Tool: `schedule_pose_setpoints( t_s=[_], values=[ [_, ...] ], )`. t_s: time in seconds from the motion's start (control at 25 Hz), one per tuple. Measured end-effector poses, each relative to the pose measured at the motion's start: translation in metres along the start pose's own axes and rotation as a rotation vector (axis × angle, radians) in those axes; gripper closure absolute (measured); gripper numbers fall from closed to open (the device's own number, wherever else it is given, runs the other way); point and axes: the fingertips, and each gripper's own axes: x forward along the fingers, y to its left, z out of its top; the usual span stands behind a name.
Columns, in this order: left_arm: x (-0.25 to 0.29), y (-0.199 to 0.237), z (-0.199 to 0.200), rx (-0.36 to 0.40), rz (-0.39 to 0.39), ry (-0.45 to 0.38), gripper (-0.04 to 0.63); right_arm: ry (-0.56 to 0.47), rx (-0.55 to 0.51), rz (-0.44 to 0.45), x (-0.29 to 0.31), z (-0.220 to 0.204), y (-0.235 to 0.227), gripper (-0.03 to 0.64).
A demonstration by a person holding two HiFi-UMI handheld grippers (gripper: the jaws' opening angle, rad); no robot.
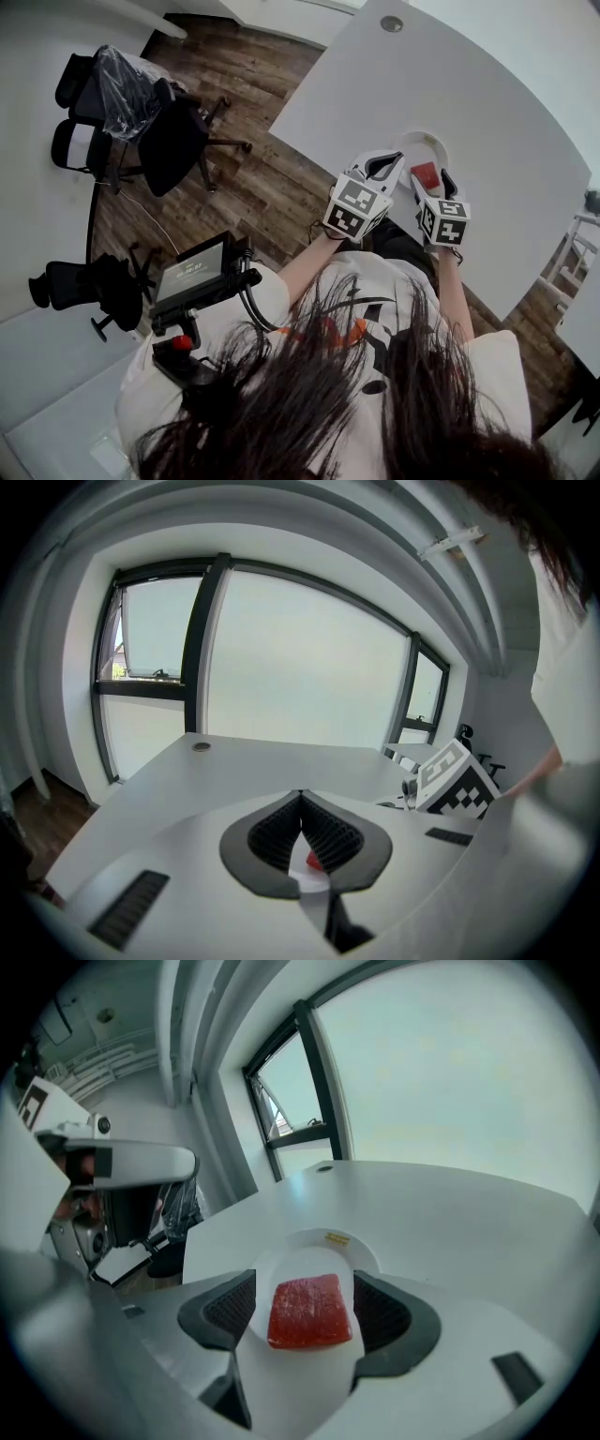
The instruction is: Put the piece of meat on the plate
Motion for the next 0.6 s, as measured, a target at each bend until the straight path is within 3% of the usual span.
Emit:
schedule_pose_setpoints(
  t_s=[0.2, 0.4, 0.48, 0.6],
  values=[
    [-0.008, -0.007, 0.004, 0.009, -0.01, -0.02, 0.591, -0.144, 0.093, -0.012, -0.027, 0.028, 0.003, 0.291],
    [-0.024, -0.013, 0.012, 0.027, -0.021, -0.059, 0.591, -0.264, 0.207, 0.033, -0.054, 0.054, 0.022, 0.293],
    [-0.034, -0.018, 0.013, 0.034, -0.026, -0.07, 0.591, -0.305, 0.233, 0.04, -0.067, 0.06, 0.031, 0.388],
    [-0.054, -0.026, 0.01, 0.044, -0.034, -0.085, 0.591, -0.338, 0.271, 0.063, -0.083, 0.062, 0.052, 0.39]
  ],
)
